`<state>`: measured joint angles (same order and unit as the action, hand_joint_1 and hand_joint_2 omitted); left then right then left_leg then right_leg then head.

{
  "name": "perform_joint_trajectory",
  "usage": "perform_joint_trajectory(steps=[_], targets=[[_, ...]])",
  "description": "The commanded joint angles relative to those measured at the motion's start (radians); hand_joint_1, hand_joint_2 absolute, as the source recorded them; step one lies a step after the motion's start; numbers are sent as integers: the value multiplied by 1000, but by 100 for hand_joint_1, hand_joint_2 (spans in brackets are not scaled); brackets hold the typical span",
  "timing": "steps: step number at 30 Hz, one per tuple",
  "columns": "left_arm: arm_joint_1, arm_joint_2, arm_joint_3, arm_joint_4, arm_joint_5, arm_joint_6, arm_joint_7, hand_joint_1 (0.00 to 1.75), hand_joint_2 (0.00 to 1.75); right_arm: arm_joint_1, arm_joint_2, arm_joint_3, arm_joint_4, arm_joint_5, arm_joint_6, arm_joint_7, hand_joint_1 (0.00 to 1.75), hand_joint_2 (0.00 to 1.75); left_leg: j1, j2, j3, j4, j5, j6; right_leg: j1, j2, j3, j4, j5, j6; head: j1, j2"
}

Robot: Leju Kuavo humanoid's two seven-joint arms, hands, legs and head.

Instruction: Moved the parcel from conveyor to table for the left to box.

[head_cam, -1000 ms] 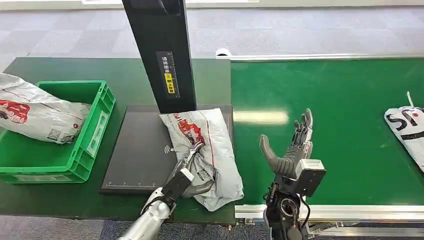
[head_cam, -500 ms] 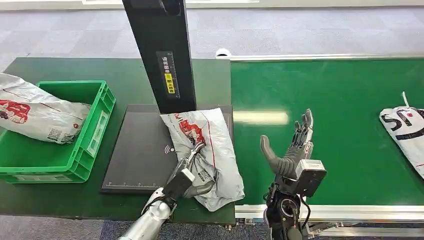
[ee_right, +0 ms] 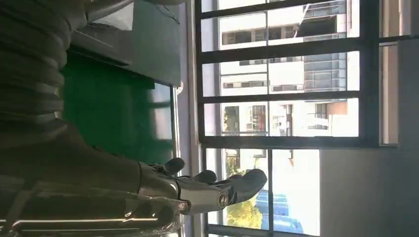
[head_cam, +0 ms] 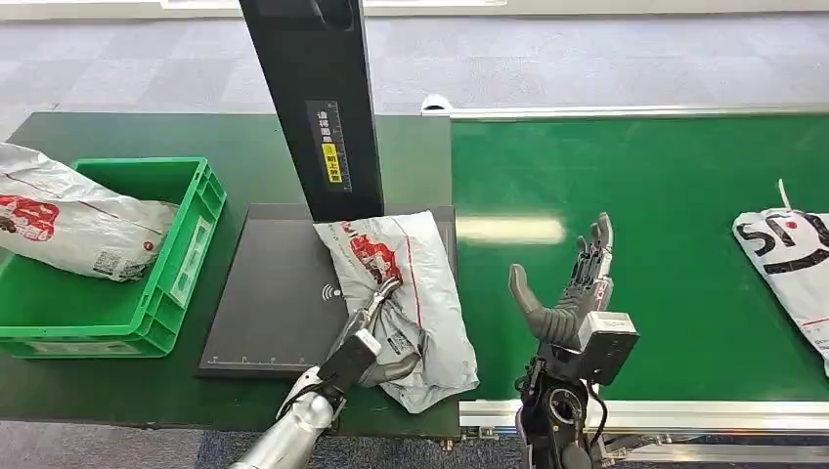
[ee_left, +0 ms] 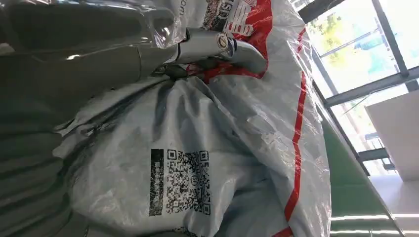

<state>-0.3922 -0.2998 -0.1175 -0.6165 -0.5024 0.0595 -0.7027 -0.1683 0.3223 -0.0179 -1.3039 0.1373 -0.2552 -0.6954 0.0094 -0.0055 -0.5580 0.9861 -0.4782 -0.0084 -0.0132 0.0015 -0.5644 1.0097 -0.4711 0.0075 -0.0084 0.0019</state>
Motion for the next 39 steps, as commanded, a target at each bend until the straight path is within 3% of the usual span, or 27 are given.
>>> perform_joint_trajectory(steps=[1, 2, 3, 4, 5, 11, 35, 37, 39], targets=[[6, 28, -21, 79, -4, -4, 13, 175, 175, -11, -11, -15, 15, -4, -4, -3, 0, 175, 0, 2, 0, -2, 1, 0, 0, 1, 0, -2, 2, -1, 0, 0], [182, 156, -164, -172, 248, 84, 5, 175, 175, 24, -20, -72, -8, -101, 12, -3, 0, 175, 0, 1, 0, -1, 1, 0, 0, 1, 0, -2, 1, -1, 0, 0], [138, 207, -75, -675, 447, -22, 5, 175, 175, 64, -53, -127, -23, -131, 90, -3, 0, 175, 0, 2, 0, -2, 1, 0, 0, 1, 0, -2, 2, -1, 0, 0], [165, 182, 44, -849, 400, -115, 59, 175, 175, 100, -56, -182, -20, -134, 152, -3, 0, 175, 1, 4, 1, -3, 1, 0, 1, 3, 0, -3, 2, -1, 0, 0], [183, 162, 86, -904, 371, -160, 94, 175, 175, 118, -51, -205, -36, -127, 176, -3, 0, 175, 3, 0, -4, 1, 1, -1, 3, 0, -2, -1, 1, -1, 1, 0], [192, 113, 103, -816, 321, -164, 5, 175, 175, 118, -23, -220, -51, -95, 180, -3, 0, 175, 1, 0, -4, -1, -1, 0, 2, 0, -4, -1, 0, -1, 0, 0], [191, 121, 104, -835, 328, -175, 5, 175, 175, 131, -13, -240, -69, -99, 182, -3, 0, 175, 1, 1, -7, -1, 0, 0, 1, 0, -8, -1, 0, -1, 0, 0], [181, 118, 88, -803, 291, -188, 6, 0, 175, 125, -12, -239, -62, -96, 184, -3, 0, 175, 1, 0, -7, -1, 0, 0, 1, 0, -7, -1, 0, -1, 0, 0], [175, 110, 76, -789, 273, -189, 12, 0, 175, 120, -11, -238, -56, -93, 184, -3, 0, 175, 0, 0, -7, -1, 0, 0, 1, -1, -8, -1, 0, -1, 0, 0]])
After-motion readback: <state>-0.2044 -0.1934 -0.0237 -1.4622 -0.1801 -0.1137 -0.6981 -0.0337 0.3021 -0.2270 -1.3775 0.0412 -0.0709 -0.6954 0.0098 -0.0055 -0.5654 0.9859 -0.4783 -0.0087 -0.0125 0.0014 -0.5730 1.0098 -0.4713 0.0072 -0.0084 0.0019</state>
